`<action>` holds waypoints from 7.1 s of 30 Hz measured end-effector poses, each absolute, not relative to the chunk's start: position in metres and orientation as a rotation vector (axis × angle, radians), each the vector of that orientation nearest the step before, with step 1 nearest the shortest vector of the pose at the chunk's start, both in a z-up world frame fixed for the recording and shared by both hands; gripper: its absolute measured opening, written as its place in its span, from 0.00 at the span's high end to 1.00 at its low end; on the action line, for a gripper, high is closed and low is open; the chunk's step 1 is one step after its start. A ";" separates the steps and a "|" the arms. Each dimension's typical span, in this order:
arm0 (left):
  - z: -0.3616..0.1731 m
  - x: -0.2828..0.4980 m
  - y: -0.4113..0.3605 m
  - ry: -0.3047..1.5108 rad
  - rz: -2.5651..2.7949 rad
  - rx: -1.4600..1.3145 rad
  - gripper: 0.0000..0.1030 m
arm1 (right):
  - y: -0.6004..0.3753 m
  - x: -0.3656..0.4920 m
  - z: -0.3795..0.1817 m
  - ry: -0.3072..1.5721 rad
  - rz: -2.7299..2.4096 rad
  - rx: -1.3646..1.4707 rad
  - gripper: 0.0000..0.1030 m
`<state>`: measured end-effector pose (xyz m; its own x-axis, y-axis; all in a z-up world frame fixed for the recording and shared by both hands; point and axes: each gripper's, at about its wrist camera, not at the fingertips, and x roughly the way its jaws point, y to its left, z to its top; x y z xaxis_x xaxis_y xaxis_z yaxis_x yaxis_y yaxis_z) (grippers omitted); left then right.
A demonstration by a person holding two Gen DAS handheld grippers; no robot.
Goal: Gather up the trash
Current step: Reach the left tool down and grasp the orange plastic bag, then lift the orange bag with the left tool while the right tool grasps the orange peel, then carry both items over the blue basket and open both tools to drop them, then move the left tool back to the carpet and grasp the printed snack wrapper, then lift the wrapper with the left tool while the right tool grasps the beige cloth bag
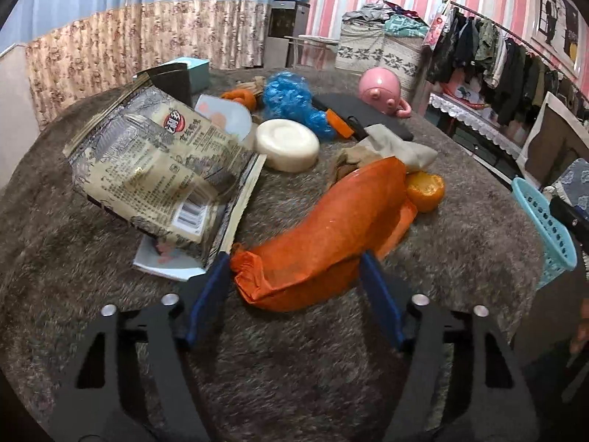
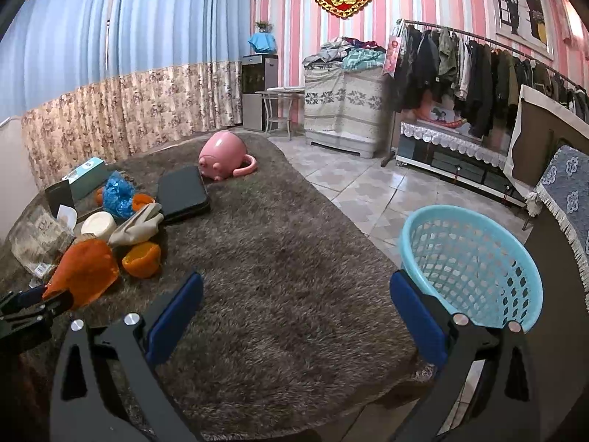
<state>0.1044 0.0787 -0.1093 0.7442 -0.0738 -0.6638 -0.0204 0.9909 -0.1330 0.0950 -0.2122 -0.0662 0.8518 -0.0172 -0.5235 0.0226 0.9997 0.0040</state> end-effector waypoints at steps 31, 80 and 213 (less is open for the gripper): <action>-0.044 0.067 0.150 0.532 0.068 -0.095 0.80 | -0.116 0.149 -0.095 0.661 0.251 -0.091 0.04; -0.043 0.160 -0.188 0.557 -0.614 0.080 0.80 | -0.456 0.101 -0.061 0.550 -0.269 0.171 0.59; -0.057 0.085 0.199 0.607 0.070 -0.258 0.99 | -0.104 0.176 -0.093 0.624 0.287 -0.167 0.04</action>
<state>0.0850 0.1995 -0.0575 0.8200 -0.0105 -0.5723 -0.1405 0.9655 -0.2191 0.1756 -0.1037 -0.0931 0.7742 0.2133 -0.5960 -0.3133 0.9472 -0.0680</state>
